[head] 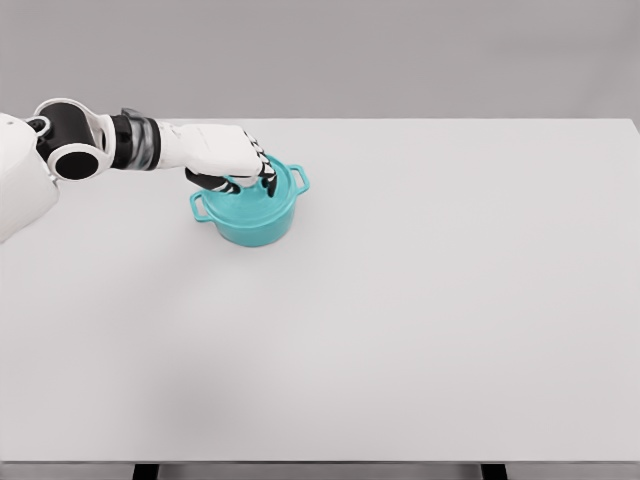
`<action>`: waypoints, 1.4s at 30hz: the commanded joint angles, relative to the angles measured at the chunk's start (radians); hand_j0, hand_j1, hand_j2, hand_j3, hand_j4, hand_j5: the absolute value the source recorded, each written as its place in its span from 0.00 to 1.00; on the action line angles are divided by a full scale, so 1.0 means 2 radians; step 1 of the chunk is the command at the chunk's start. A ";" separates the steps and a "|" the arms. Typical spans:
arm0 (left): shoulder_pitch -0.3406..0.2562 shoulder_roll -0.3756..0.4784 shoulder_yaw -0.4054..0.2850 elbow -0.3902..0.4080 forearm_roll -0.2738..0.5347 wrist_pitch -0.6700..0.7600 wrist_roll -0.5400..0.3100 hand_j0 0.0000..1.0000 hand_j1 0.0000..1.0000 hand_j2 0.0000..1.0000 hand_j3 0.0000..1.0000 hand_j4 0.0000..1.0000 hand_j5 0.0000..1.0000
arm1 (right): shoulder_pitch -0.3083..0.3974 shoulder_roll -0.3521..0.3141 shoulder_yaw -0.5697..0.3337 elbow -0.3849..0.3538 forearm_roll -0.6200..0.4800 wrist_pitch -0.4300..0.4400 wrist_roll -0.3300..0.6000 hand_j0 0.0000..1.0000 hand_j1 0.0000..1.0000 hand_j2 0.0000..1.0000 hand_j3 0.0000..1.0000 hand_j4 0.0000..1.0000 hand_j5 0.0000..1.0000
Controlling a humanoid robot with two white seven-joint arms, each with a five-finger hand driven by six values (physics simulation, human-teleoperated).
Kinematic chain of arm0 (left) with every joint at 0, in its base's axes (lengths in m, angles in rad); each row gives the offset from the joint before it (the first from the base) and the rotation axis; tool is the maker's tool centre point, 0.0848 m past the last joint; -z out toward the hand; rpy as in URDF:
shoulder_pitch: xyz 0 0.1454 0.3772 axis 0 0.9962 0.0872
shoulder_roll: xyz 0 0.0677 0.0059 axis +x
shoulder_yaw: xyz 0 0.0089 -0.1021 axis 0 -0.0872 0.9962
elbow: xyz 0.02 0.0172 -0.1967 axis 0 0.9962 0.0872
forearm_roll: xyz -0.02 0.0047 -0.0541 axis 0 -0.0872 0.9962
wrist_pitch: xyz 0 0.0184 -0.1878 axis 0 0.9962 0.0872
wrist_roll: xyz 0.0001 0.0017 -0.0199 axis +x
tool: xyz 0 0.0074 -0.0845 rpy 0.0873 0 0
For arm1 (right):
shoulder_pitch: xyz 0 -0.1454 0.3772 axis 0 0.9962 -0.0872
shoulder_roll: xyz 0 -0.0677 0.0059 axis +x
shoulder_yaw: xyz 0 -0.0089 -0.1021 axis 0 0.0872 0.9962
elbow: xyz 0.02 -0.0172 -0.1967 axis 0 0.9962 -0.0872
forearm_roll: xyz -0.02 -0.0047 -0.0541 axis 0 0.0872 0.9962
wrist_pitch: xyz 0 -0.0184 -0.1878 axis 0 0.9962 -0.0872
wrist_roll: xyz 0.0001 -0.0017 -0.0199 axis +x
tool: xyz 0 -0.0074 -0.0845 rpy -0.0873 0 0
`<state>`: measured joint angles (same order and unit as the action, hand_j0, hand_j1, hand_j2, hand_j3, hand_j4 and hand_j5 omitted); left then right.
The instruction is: Open the lid of the pot with left arm
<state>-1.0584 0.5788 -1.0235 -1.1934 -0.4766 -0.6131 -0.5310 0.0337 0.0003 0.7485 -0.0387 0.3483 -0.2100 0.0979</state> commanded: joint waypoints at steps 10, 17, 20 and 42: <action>-0.001 0.004 0.002 -0.001 0.003 0.001 0.000 0.49 0.49 0.49 0.49 0.49 0.49 | 0.000 0.000 0.000 -0.001 0.000 0.000 0.000 1.00 1.00 1.00 1.00 1.00 1.00; -0.015 0.024 0.003 -0.005 0.010 0.001 0.001 0.48 0.48 0.48 0.48 0.48 0.48 | 0.000 0.000 0.000 0.000 0.000 0.000 0.000 1.00 1.00 1.00 1.00 1.00 1.00; -0.025 0.054 0.006 -0.006 0.019 0.001 0.002 0.48 0.48 0.48 0.48 0.48 0.48 | 0.000 0.000 0.000 0.000 0.000 0.000 0.000 1.00 1.00 1.00 1.00 1.00 1.00; -0.014 0.162 0.025 -0.018 0.022 0.001 0.005 1.00 1.00 1.00 1.00 1.00 1.00 | 0.000 0.000 0.000 0.000 0.000 0.000 0.000 1.00 1.00 1.00 1.00 1.00 1.00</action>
<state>-1.0861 0.9037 -0.9739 -1.2293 -0.4349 -0.6130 -0.5202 0.0337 0.0003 0.7485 -0.0385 0.3483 -0.2100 0.0979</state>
